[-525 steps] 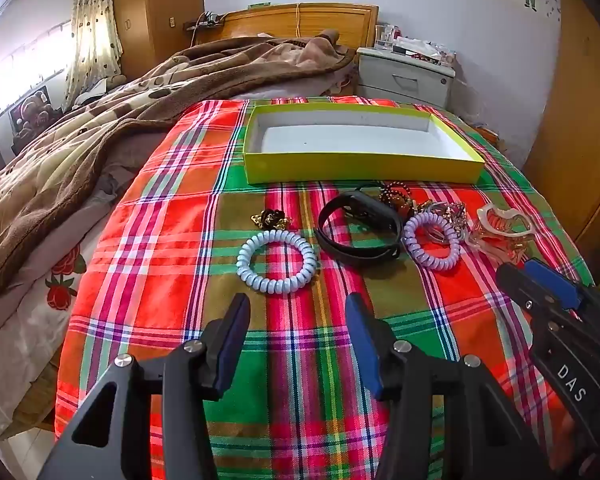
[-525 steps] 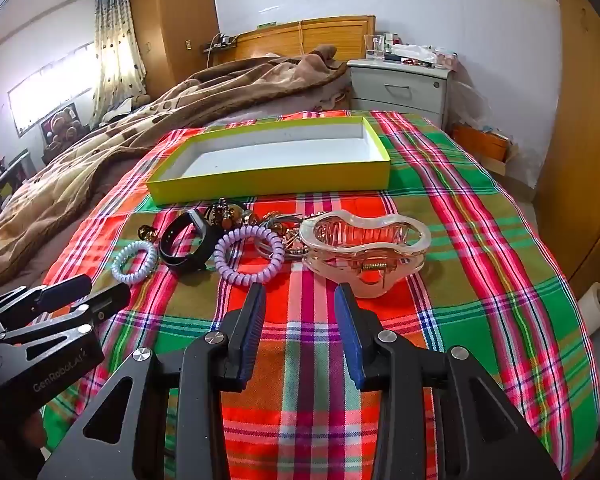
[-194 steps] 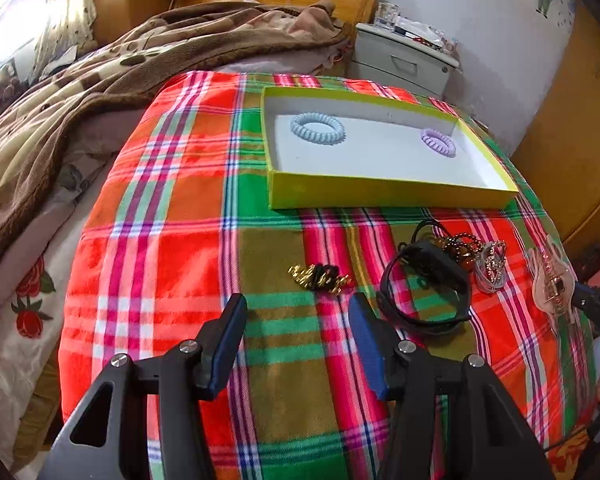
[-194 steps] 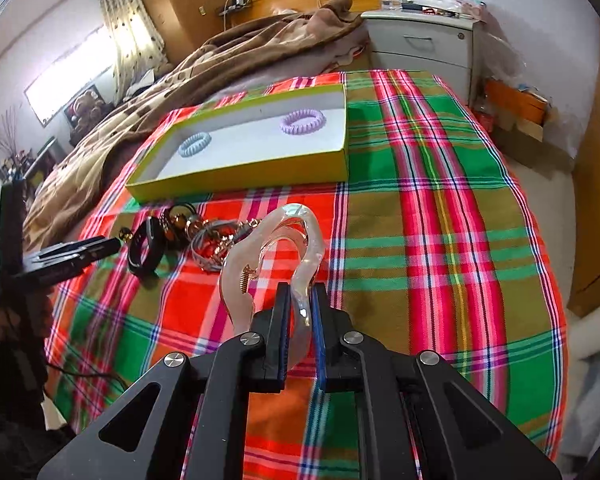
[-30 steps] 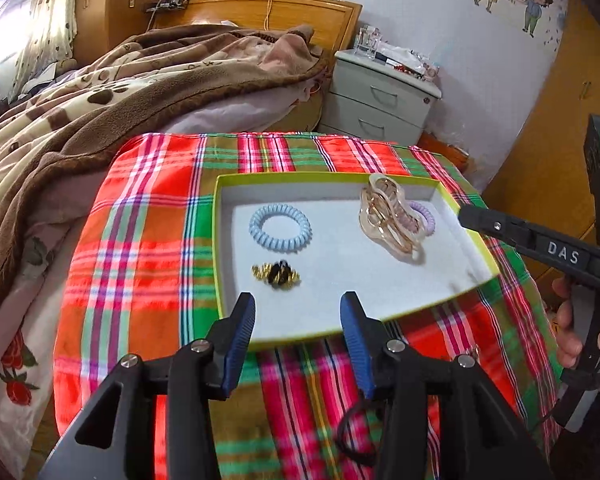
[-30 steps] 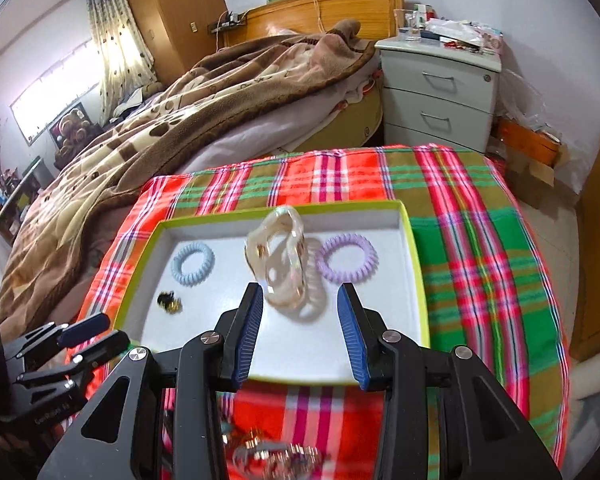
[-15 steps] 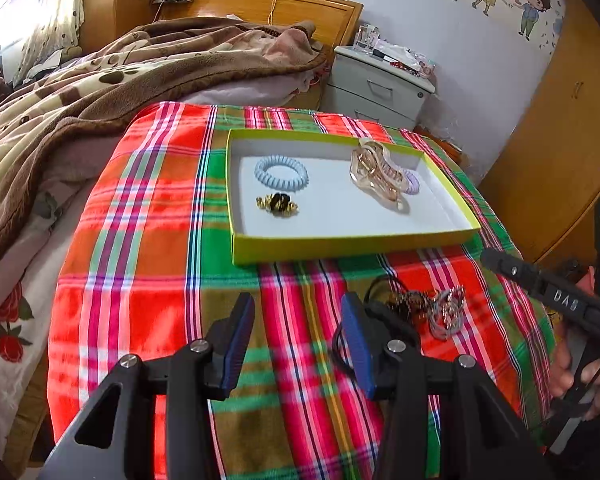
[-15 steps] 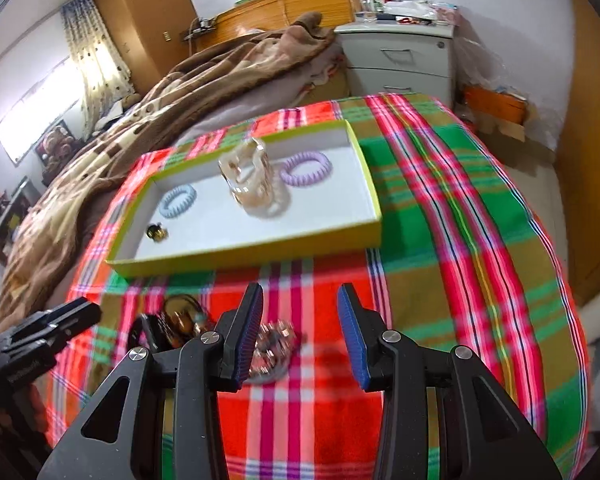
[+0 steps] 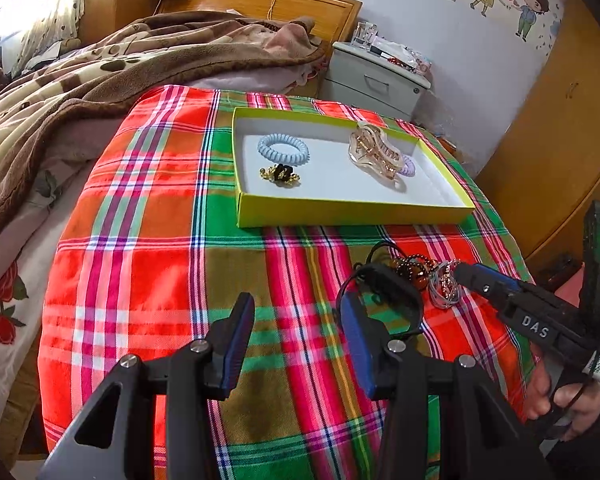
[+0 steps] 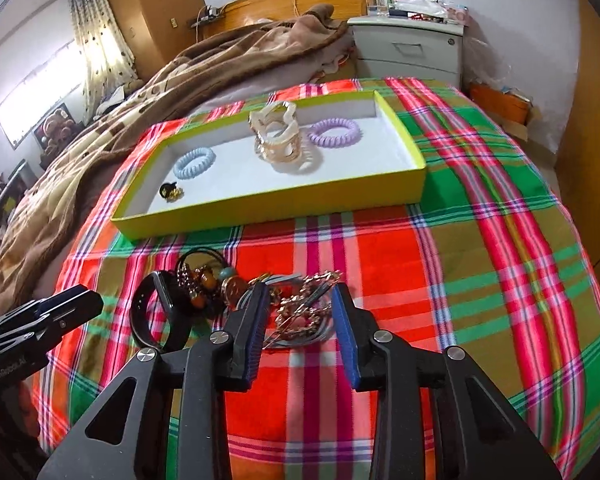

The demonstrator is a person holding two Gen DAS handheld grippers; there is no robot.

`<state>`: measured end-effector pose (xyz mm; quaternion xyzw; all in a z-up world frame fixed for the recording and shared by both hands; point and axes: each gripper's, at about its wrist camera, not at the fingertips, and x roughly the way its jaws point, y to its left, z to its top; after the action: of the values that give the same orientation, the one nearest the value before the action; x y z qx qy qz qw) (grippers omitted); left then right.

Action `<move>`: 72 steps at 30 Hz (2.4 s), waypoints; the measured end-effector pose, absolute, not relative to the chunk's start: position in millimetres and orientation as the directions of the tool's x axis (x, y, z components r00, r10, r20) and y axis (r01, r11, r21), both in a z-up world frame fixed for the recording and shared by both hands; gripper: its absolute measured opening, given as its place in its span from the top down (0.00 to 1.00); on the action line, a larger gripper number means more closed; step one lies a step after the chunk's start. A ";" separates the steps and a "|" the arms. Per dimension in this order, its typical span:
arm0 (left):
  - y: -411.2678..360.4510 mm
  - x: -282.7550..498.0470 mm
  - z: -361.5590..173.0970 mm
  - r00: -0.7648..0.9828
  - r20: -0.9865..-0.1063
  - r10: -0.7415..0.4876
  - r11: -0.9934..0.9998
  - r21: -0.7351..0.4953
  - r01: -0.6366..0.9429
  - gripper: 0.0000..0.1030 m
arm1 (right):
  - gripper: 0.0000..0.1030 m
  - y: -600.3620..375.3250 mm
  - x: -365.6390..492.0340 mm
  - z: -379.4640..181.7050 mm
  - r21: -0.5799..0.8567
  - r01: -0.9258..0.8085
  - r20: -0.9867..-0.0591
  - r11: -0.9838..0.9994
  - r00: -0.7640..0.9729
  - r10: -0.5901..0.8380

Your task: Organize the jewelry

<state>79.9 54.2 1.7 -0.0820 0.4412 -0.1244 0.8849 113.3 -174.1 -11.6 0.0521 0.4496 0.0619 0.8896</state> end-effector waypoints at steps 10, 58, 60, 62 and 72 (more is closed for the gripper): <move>56.5 75.4 -0.7 0.576 -0.758 -0.307 0.951 -0.269 0.153 0.55 | 0.88 -169.2 113.5 -14.6 0.070 -0.037 -0.803 0.997 0.591 0.078; -1.7 102.1 -15.2 0.502 -0.857 -0.117 0.984 -0.034 0.173 0.54 | 0.96 -239.3 81.6 21.1 0.305 0.002 -0.669 0.952 0.712 0.213; -4.5 106.4 -17.0 0.513 -0.854 -0.089 0.984 0.005 0.179 0.54 | 0.96 -240.3 81.9 20.6 0.308 0.003 -0.669 0.951 0.712 0.215; -4.8 109.8 -17.4 0.515 -0.852 -0.091 0.983 0.006 0.183 0.54 | 0.96 -240.5 82.6 20.3 0.310 0.002 -0.669 0.951 0.711 0.217; 3.4 110.5 -16.1 0.527 -0.836 -0.149 0.977 -0.041 0.211 0.91 | 0.96 -240.0 86.6 16.8 0.313 0.001 -0.675 0.950 0.703 0.222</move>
<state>110.5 3.4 -16.1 0.0329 0.4750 -0.1032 0.8733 86.6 -240.0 16.8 0.1466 0.3804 0.0604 0.9111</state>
